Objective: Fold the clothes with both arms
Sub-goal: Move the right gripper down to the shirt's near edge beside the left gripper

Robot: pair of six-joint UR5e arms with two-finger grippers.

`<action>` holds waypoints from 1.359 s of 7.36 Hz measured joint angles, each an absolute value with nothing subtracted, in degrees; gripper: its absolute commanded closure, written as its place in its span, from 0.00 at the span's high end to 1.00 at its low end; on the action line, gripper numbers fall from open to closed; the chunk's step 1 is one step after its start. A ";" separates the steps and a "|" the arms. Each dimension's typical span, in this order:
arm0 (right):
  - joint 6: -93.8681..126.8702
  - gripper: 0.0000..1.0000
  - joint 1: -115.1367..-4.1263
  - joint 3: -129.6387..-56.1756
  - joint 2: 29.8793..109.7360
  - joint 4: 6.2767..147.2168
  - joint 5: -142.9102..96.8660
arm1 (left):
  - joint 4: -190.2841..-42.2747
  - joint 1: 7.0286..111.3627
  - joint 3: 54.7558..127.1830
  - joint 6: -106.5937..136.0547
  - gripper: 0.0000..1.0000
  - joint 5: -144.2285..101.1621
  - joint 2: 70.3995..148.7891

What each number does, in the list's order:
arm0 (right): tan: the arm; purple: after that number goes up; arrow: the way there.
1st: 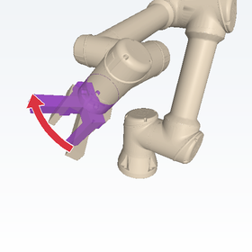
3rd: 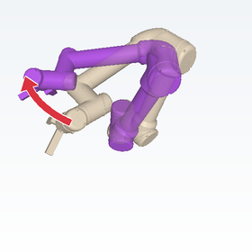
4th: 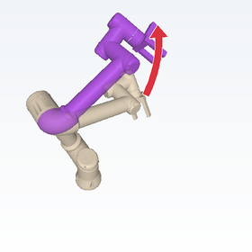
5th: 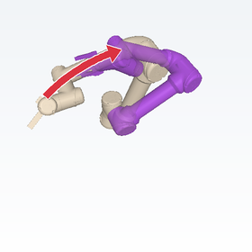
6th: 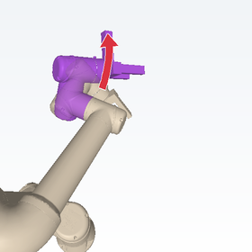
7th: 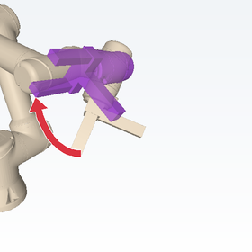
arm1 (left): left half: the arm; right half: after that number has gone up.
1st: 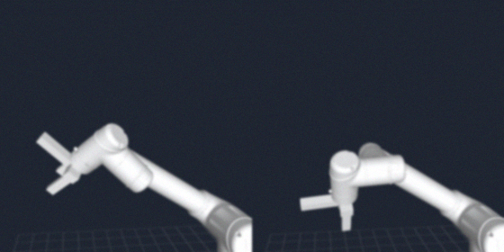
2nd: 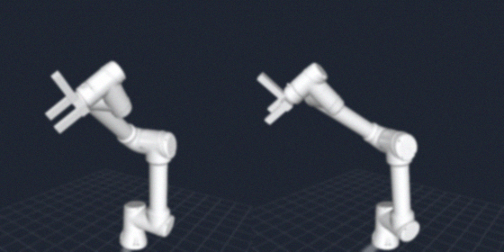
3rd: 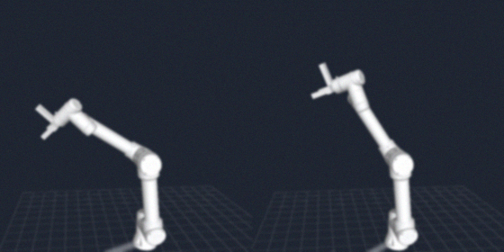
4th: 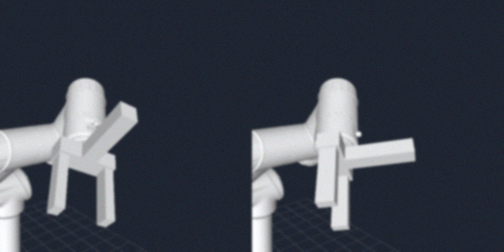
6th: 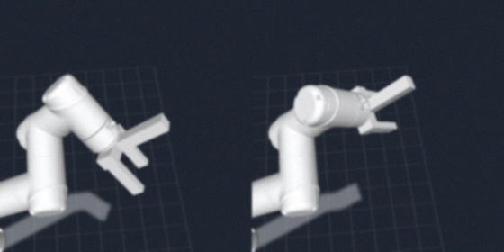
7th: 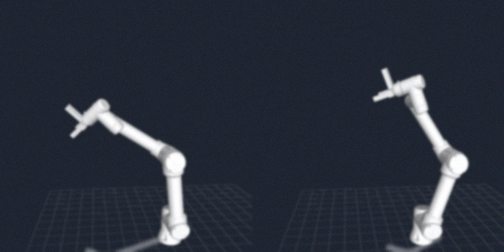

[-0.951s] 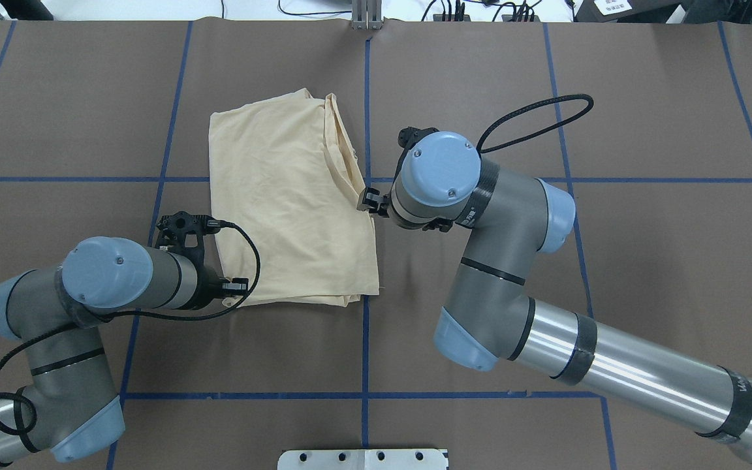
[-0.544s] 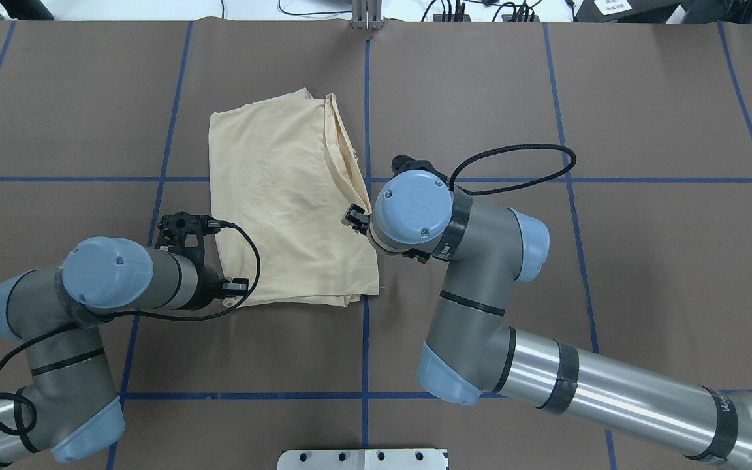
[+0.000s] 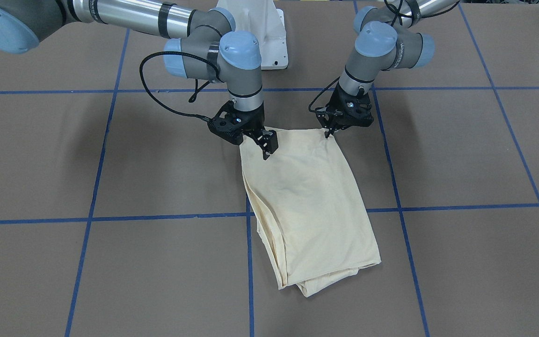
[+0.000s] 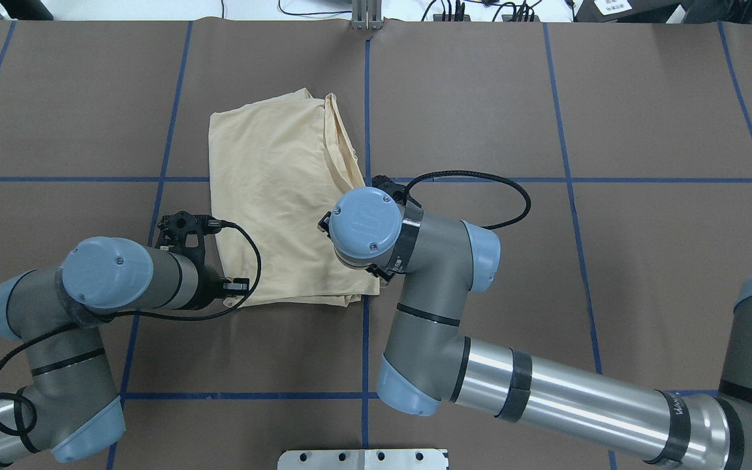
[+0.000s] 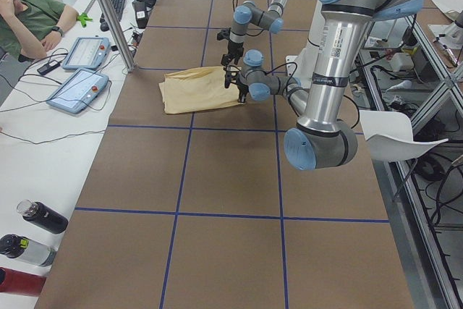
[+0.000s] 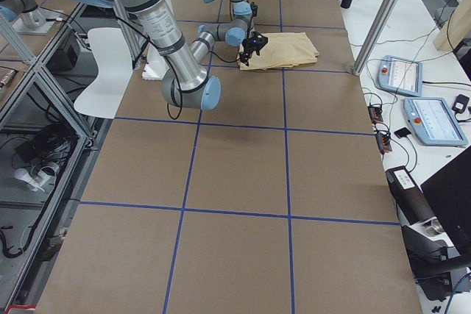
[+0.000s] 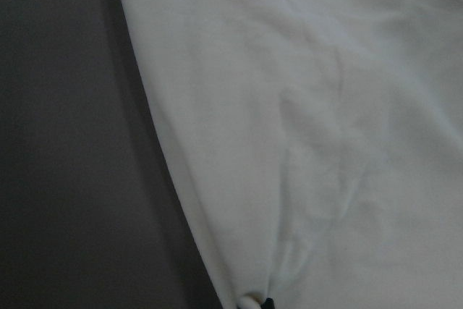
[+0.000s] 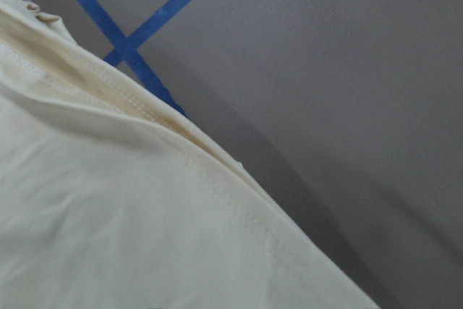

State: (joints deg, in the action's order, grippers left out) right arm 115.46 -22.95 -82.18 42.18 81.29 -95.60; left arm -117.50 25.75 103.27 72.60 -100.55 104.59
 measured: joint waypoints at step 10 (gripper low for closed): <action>121.93 0.66 -19.71 -78.77 39.67 82.78 -93.12 | -117.42 25.75 104.15 72.60 0.00 -100.55 104.50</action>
State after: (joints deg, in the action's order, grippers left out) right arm 121.93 -19.71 -78.77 39.67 82.78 -93.12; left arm -117.42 25.75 104.15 72.60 -100.55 104.50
